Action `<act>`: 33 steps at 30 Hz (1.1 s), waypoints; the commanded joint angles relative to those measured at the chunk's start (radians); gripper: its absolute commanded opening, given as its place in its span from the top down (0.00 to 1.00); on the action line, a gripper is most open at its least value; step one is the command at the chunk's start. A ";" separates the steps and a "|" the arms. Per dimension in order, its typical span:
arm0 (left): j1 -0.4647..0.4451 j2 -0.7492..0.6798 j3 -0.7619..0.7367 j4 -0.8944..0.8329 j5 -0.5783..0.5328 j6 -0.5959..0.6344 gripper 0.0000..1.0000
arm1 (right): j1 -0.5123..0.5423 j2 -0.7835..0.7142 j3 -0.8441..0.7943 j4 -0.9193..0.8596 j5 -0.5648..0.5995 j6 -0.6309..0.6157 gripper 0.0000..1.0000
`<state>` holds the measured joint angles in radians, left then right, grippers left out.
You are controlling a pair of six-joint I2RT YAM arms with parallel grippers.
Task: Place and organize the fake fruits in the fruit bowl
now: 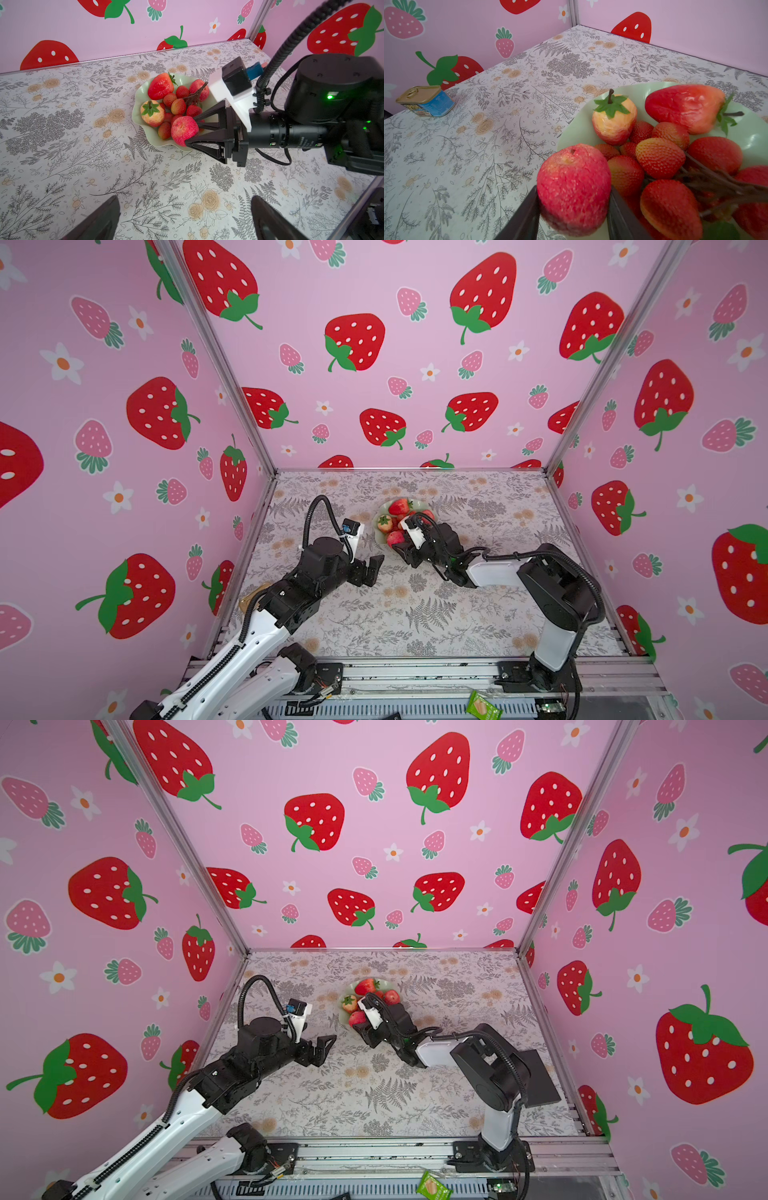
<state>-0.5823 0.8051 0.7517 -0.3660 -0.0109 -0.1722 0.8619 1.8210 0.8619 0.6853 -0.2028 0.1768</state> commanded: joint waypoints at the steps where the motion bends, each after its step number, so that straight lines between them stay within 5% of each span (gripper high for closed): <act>1: 0.004 -0.001 -0.011 0.016 0.014 -0.009 0.01 | 0.006 0.011 0.030 -0.010 0.009 -0.029 0.49; 8: 0.005 -0.001 -0.027 0.044 0.021 -0.019 0.01 | 0.006 0.020 0.050 -0.064 0.029 -0.042 0.37; 16: 0.005 -0.019 -0.031 0.036 0.019 -0.013 0.01 | 0.005 -0.026 0.047 -0.072 0.059 -0.054 0.35; 25: 0.021 0.001 -0.010 0.047 -0.005 0.024 0.01 | 0.000 -0.276 -0.013 -0.166 0.134 -0.056 0.27; 27: 0.052 0.033 0.010 0.029 -0.041 0.029 0.01 | -0.010 -0.352 -0.061 -0.184 0.159 -0.026 0.00; 33: 0.190 0.093 0.019 0.004 -0.427 -0.072 0.01 | -0.171 -0.637 -0.267 -0.283 0.378 0.114 0.01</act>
<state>-0.4522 0.8932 0.7361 -0.3492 -0.2173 -0.1932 0.7700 1.2663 0.6754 0.4988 0.0128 0.2054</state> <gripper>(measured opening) 0.991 0.994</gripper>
